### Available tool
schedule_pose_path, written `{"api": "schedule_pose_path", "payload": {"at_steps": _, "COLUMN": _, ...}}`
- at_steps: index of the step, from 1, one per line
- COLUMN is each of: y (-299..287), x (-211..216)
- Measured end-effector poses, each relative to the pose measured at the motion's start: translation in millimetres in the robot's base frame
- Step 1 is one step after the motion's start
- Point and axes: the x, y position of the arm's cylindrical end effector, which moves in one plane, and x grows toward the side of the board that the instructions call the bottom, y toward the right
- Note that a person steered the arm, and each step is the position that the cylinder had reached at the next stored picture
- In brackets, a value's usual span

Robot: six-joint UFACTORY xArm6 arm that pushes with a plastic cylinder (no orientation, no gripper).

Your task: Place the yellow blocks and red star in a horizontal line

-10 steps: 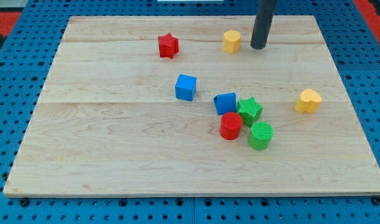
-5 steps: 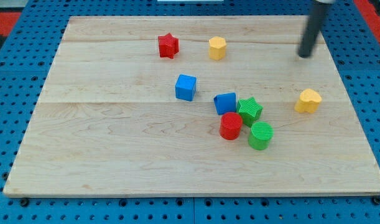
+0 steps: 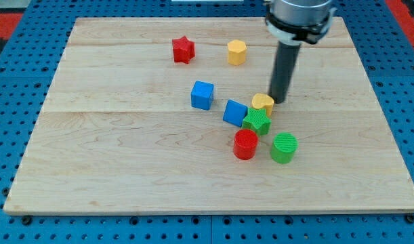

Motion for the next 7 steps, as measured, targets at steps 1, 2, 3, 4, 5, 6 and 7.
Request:
{"api": "schedule_pose_path", "payload": {"at_steps": 1, "y": 30.0, "x": 20.4}}
{"api": "schedule_pose_path", "payload": {"at_steps": 2, "y": -27.2, "x": 52.4}}
{"api": "schedule_pose_path", "payload": {"at_steps": 3, "y": -78.1, "x": 17.8}}
{"api": "schedule_pose_path", "payload": {"at_steps": 4, "y": -101.9, "x": -0.7}}
{"api": "schedule_pose_path", "payload": {"at_steps": 5, "y": -59.4, "x": 18.3}}
{"api": "schedule_pose_path", "payload": {"at_steps": 6, "y": -10.1, "x": 24.5}}
{"api": "schedule_pose_path", "payload": {"at_steps": 7, "y": -54.3, "x": -7.8}}
